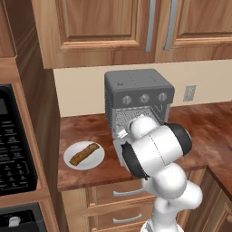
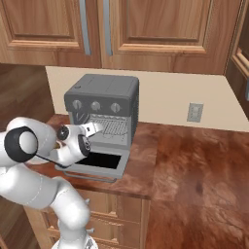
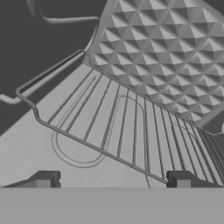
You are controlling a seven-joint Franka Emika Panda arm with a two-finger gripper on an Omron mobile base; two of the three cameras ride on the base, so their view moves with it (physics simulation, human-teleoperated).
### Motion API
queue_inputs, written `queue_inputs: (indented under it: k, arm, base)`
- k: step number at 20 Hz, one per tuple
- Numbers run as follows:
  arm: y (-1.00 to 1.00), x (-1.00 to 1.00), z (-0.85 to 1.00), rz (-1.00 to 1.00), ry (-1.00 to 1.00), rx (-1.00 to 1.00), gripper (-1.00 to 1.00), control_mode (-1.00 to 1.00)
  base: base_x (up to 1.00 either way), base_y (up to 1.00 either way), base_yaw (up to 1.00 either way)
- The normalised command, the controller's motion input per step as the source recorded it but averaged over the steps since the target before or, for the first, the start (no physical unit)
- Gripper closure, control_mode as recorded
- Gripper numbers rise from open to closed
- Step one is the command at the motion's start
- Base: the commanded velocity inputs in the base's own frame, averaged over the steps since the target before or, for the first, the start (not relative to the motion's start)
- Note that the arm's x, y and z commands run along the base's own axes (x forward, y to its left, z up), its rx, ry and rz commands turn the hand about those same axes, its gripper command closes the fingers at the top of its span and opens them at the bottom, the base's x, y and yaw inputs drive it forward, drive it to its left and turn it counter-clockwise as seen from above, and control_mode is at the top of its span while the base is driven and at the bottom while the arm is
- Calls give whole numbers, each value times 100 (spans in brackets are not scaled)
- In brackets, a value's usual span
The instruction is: Pull the toaster oven rack outwards. Pick up the baguette from the plate and place it on the toaster oven rack. Close the toaster oven door fully and set the temperature to the lowest setting.
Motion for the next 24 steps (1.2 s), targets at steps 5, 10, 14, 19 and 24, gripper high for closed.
queue_inputs:
  k: [5,10,14,19,24]
  arm:
    - [-12,26,-5,1,0,0,-100,-100]
    - [-19,15,0,1,1,2,-100,-100]
    - [-4,8,0,1,4,1,-100,-100]
    - [-6,21,3,1,9,2,-100,-100]
    - [-2,0,5,1,0,1,-100,-100]
  base:
    - [0,0,0]
    - [0,0,0]
    - [0,0,0]
    - [0,0,0]
    - [0,0,0]
